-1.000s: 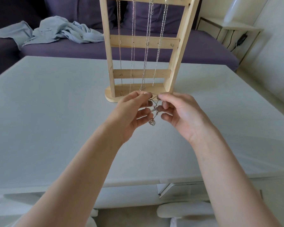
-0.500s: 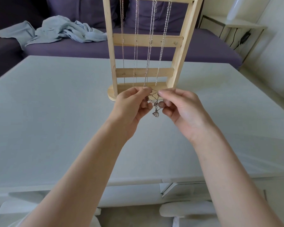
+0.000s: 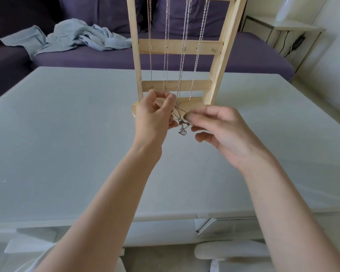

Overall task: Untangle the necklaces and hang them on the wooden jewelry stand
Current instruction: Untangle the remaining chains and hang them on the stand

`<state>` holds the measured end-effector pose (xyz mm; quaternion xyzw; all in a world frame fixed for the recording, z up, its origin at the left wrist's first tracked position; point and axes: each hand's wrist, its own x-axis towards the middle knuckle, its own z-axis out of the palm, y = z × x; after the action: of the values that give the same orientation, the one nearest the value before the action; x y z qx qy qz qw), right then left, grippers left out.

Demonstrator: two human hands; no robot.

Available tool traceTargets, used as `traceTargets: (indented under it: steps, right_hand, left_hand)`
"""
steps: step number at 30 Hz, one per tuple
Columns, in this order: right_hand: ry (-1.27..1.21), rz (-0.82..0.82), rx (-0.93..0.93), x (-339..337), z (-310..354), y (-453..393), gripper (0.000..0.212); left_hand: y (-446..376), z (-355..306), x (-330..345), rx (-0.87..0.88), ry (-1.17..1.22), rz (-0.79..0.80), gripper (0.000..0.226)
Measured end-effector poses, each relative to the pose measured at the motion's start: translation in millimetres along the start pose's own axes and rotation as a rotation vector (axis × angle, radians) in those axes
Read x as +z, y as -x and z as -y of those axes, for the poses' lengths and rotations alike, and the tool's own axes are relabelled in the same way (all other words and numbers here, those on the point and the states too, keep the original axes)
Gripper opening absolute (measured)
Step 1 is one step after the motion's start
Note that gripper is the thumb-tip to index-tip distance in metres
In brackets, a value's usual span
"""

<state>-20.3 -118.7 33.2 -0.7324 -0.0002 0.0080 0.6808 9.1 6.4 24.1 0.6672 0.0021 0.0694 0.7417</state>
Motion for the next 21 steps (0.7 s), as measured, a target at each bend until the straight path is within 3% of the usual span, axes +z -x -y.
traceTargets:
  steps: [4,9,13,17,21]
  right_hand:
    - [0.368,-0.074,-0.034,0,-6,-2,0.007]
    - [0.361,-0.060,0.019,-6,-7,-3,0.013]
    - [0.135,-0.078,0.093,-10,-5,-2,0.015]
    - [0.193,-0.121,0.057,-14,-8,-1,0.016]
    - [0.124,-0.140,0.041,-20,-6,0,0.012]
  left_hand:
    - [3,1,1,0.149,-0.228,0.034,0.018]
    - [3,1,2,0.182,-0.320,0.065,0.012]
    - [3,1,0,-0.018,-0.175,0.160,0.015]
    - [5,3,-3,-0.328,-0.055,0.353,0.013]
    - [6,1,-6,-0.394,-0.079,0.480,0.005]
